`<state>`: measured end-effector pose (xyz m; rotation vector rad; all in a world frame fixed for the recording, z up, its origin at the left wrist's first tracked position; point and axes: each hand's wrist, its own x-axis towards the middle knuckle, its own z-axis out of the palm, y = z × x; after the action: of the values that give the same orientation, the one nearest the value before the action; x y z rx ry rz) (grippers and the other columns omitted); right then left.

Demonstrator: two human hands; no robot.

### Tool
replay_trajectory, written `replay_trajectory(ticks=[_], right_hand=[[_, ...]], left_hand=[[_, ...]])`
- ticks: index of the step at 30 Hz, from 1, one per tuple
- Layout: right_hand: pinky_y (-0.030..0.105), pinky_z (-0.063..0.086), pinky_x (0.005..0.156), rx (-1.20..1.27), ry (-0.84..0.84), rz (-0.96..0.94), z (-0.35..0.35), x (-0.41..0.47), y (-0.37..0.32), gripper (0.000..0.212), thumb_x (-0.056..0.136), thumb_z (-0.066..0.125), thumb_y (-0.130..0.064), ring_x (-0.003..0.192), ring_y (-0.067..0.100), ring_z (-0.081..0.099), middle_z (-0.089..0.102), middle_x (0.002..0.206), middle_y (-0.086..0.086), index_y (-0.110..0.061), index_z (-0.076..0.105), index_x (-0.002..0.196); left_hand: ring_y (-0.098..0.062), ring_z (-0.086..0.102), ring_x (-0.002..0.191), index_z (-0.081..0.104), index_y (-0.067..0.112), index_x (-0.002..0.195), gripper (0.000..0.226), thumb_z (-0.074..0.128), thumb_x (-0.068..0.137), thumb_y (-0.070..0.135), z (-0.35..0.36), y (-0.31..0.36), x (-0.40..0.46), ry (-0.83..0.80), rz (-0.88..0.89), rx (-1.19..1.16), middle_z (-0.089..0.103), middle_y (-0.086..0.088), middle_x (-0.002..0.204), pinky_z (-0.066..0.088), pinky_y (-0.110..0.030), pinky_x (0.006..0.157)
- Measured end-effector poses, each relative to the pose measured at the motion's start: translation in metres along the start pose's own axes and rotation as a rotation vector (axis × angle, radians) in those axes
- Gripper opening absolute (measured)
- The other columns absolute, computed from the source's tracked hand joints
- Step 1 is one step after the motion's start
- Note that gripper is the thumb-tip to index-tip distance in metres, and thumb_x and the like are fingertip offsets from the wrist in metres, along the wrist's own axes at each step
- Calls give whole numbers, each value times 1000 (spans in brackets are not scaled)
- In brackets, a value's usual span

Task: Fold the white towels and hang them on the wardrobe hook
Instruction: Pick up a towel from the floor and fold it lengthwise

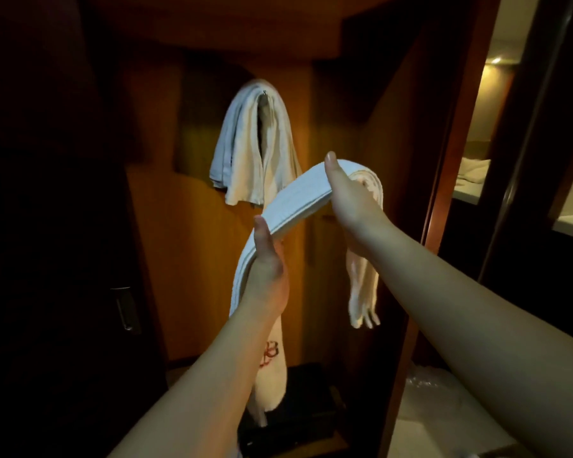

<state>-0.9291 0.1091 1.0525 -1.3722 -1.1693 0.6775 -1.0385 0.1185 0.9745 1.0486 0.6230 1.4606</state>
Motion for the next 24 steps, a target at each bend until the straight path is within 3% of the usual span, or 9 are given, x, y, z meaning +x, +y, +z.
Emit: replay_trajectory(ticks=[2,4,7,10,13,16,20,22,24], right_hand=[[47,38,114,-47,8,-2,1,4,7,70,97,34,-70,129,23,49,52,140,6,-17,48,142],[47,36,116,-18,31,-7,2,8,11,65,97,38,-68,130,21,47,50,136,3,-20,47,139],[48,37,115,83,80,19,4,17,16,49,95,46,-67,125,20,50,54,126,2,-24,47,118],[47,40,111,306,110,70,9,28,20,42,95,55,-59,122,23,56,62,126,7,-23,55,117],[42,49,92,408,140,51,13,40,19,18,101,54,-39,102,22,66,70,104,6,-22,62,101],[41,50,92,371,164,11,22,54,13,17,103,49,-33,101,24,68,71,96,3,-22,61,96],[37,47,96,300,205,-73,32,76,-1,22,103,47,-37,104,19,65,69,101,1,-21,61,105],[38,47,100,279,228,-90,33,90,-10,29,102,49,-43,107,20,65,69,110,5,-19,61,115],[39,48,97,241,210,-108,31,107,-17,32,101,50,-47,107,22,66,70,113,8,-21,63,111]], left_hand=[[-10,61,120,60,25,125,35,48,100,45,-6,9,9,-2,-8,-128,69,3,124,45,-24,102],[-17,64,115,66,20,118,27,55,98,34,-14,22,13,51,16,-132,72,-3,117,47,-29,99],[-19,68,107,69,16,103,17,55,98,25,-22,37,31,123,12,-92,74,-3,104,50,-29,91],[-24,65,111,67,15,103,19,55,96,28,-30,54,48,162,-36,-17,72,-8,109,48,-38,100],[-24,65,108,69,16,100,20,61,89,30,-44,67,69,172,-38,28,72,-10,111,46,-44,106],[-16,69,92,66,15,92,10,61,93,24,-54,81,83,151,46,3,72,-6,96,54,-34,91],[-15,70,94,63,18,94,18,56,98,34,-61,95,109,85,116,79,72,1,85,56,-29,87],[-6,72,82,61,21,94,26,52,100,44,-61,105,123,24,131,121,73,7,74,55,-19,70],[-7,69,88,59,25,95,33,49,97,56,-61,116,139,-51,151,189,73,6,87,50,-21,69]])
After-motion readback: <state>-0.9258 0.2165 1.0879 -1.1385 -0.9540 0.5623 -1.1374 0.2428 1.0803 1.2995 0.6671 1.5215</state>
